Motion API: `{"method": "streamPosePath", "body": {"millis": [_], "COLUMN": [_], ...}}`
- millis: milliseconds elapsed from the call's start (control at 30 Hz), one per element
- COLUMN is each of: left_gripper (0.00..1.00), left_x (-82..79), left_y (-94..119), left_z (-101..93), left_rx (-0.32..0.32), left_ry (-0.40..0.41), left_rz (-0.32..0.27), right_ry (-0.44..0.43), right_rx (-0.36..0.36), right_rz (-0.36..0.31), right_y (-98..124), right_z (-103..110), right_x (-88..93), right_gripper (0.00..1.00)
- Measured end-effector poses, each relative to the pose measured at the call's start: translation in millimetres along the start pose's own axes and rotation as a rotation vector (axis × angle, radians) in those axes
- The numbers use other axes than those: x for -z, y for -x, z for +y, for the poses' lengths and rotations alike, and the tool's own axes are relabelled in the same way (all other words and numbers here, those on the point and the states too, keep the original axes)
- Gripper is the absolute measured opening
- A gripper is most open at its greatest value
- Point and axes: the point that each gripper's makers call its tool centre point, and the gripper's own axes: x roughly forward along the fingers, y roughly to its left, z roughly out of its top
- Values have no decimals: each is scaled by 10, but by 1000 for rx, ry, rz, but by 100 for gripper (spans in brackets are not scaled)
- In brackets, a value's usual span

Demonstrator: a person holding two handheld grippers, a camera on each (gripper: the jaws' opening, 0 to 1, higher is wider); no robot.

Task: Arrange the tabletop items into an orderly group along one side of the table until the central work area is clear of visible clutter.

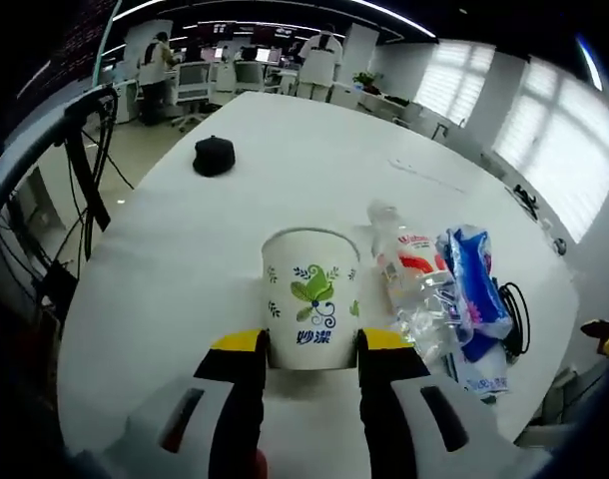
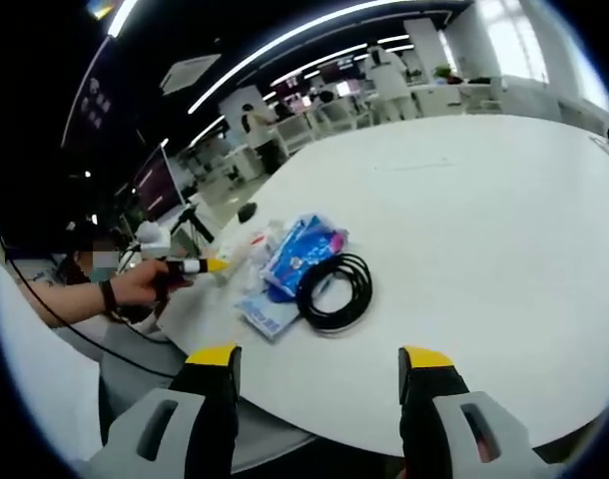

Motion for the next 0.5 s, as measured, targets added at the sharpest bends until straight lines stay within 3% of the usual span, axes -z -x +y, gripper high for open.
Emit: {"method": "streamPosePath", "body": {"millis": [333,400,500], "left_gripper": [35,35,35], "left_x": [215,315,341], "left_y": [238,318,355], "left_z": [157,114,135], "left_rx": [-6,-7,-2], "left_ry": [-6,-3,9], "left_rz": [27,28,29], "right_ry": [13,13,18], "right_rx": [-24,-28,-34], "right_rz": [3,3,6], "right_y": [-86,-98,-118], "right_z": [61,83,122], "right_x": [-26,-33,-36], "right_gripper": [65,65,65]}}
